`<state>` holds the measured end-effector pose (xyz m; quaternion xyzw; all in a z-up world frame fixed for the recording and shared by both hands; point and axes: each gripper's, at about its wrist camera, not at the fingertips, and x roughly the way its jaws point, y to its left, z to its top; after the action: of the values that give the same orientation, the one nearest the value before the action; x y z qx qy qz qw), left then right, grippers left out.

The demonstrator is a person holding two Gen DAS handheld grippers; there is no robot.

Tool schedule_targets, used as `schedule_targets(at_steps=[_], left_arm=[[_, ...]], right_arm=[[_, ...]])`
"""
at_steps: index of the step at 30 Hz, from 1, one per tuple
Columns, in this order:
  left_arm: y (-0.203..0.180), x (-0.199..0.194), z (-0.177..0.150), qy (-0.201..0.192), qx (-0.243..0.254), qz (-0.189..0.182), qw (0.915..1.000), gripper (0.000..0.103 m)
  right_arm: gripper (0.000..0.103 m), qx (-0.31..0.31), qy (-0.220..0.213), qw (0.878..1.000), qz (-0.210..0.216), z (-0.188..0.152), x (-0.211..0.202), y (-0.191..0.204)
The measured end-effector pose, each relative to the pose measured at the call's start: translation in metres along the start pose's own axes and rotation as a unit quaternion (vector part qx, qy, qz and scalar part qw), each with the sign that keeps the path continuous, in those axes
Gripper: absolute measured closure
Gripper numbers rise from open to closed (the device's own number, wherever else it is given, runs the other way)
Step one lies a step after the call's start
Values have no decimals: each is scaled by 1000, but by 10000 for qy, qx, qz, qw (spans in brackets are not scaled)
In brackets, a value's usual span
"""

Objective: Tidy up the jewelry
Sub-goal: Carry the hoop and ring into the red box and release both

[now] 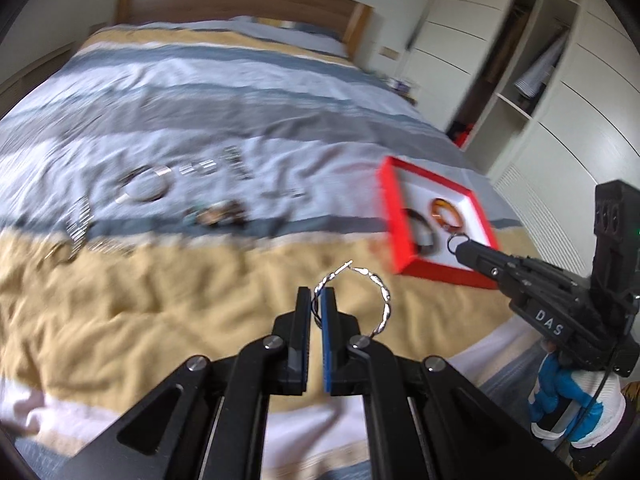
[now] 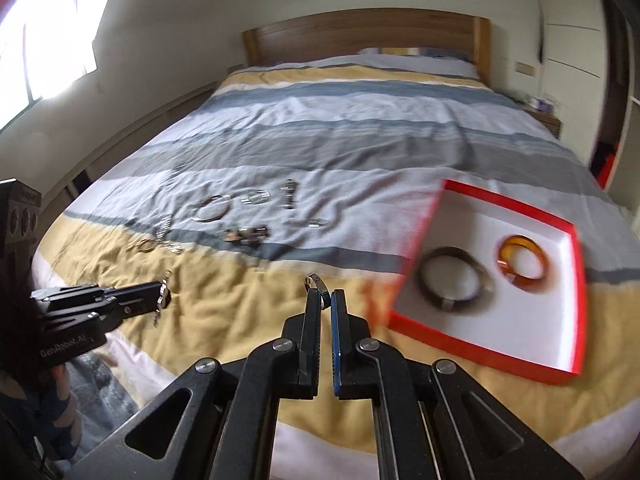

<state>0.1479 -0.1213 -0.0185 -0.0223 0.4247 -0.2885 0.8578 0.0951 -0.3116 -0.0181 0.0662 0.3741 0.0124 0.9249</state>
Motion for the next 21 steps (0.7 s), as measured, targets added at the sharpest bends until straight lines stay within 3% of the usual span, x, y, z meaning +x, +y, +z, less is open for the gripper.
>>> schedule_targets(at_steps=[5,11,21], left_arm=[[-56,41,33,115,430,-323,9985,99],[-111,109,55,448,865,-478,9941,99],[-146,197,66,790,1209,111,9894,99]], right_arm=[[99,358,1,9984,-435,-4,-8,-70],[99,565,168,9963,-621,-7,12,-126],[99,650,287,9959,-561,5,57,-169]])
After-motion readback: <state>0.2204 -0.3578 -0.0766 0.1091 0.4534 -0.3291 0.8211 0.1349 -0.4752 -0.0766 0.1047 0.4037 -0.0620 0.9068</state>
